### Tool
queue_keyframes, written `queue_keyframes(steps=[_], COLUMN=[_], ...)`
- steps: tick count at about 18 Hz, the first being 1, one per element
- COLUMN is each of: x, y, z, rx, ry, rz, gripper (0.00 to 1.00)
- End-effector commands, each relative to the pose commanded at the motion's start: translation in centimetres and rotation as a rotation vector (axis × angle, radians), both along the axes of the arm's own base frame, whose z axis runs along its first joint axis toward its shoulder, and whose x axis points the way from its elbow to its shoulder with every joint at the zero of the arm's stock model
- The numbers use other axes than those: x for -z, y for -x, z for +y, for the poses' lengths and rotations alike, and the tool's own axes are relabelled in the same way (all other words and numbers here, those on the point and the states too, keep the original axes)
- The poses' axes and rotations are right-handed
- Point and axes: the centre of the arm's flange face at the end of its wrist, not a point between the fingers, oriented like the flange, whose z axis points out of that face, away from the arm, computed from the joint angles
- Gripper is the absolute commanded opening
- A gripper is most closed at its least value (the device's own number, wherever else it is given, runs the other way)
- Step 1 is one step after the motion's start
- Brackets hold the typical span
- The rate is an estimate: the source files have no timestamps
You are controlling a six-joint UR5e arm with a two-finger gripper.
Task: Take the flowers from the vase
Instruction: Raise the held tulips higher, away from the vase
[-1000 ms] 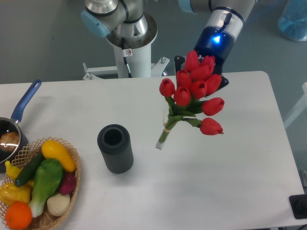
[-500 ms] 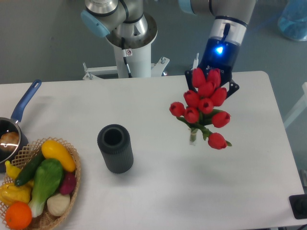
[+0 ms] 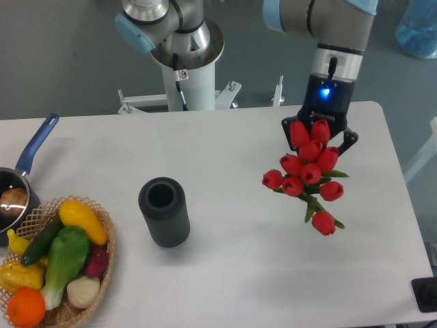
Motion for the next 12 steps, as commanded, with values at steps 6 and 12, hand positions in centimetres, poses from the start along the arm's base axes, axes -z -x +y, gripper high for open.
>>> queue_keyframes(steps=[6, 12], x=[1.0, 2.2], y=[-1.2, -2.4], z=[3.4, 4.7], rx=[0.027, 0.029], ry=[0.189, 0.334], rz=[0.092, 0.113], gripper=[0.07, 0.06])
